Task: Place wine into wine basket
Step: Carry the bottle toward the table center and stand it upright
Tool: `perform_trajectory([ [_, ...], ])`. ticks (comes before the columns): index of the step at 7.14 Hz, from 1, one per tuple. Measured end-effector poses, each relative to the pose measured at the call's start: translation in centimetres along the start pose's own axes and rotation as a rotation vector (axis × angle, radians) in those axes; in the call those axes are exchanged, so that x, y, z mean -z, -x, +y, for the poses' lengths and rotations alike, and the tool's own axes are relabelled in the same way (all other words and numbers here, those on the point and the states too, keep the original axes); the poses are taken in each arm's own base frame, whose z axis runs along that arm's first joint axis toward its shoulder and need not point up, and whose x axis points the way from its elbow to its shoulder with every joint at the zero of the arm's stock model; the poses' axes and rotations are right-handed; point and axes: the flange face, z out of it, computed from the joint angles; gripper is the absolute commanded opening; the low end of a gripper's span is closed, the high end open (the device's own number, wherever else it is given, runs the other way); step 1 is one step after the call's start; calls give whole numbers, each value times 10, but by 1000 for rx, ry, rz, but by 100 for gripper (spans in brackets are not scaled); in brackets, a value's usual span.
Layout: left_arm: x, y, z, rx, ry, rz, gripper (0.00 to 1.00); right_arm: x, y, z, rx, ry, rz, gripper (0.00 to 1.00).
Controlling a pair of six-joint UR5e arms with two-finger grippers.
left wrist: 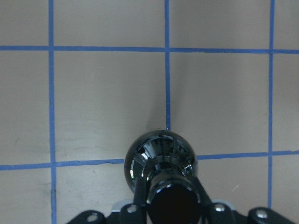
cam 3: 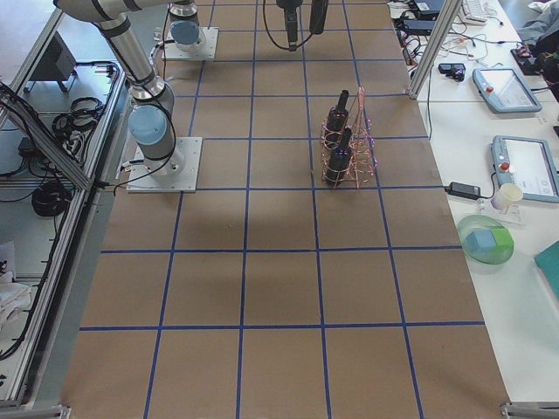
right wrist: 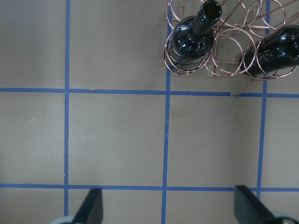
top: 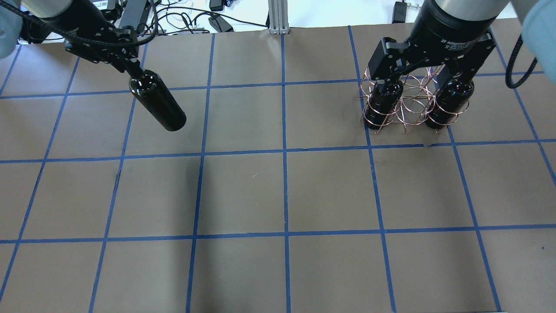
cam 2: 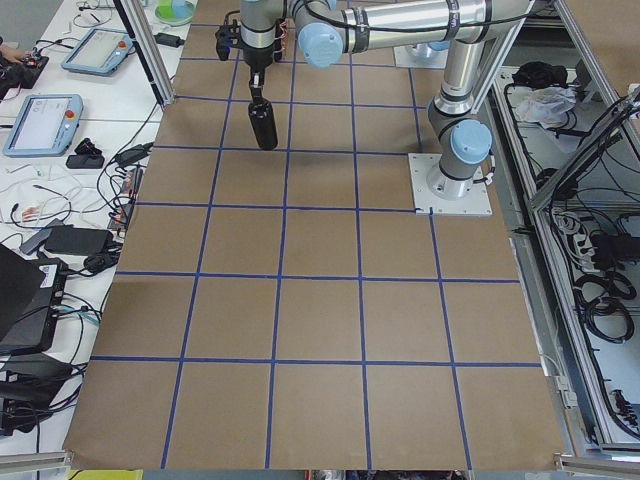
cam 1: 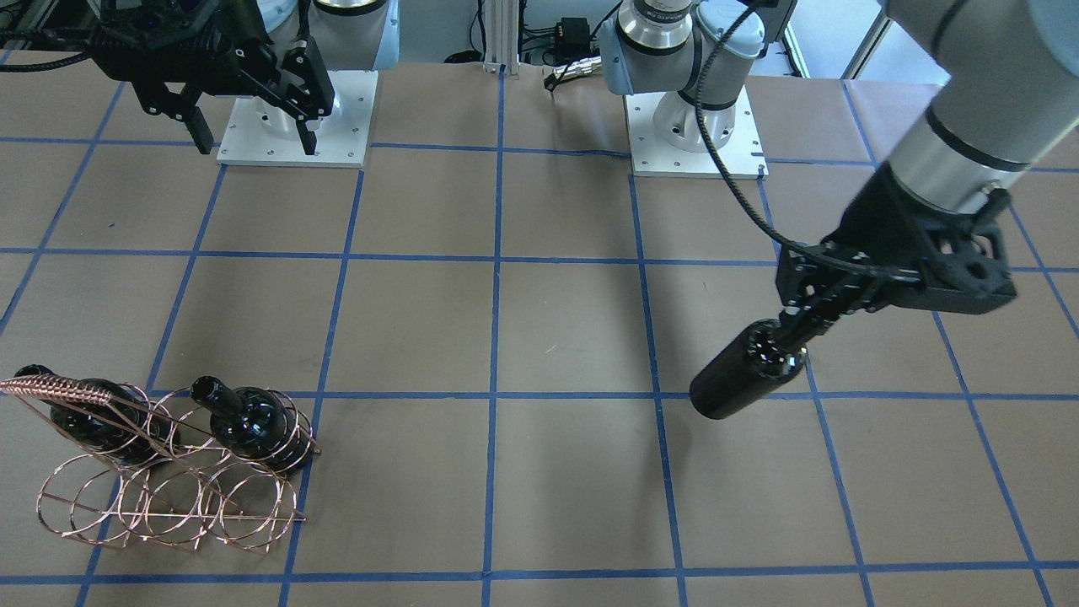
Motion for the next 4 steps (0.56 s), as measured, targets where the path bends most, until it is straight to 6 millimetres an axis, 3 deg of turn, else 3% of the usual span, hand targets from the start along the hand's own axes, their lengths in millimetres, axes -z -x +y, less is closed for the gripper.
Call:
perform_trajectory([
  [2, -26, -69, 35, -14, 46, 11, 0, 0, 0, 0, 0, 0, -1, 100],
  [4, -53, -108, 60, -48, 67, 18, 0, 0, 0, 0, 0, 0, -3, 100],
])
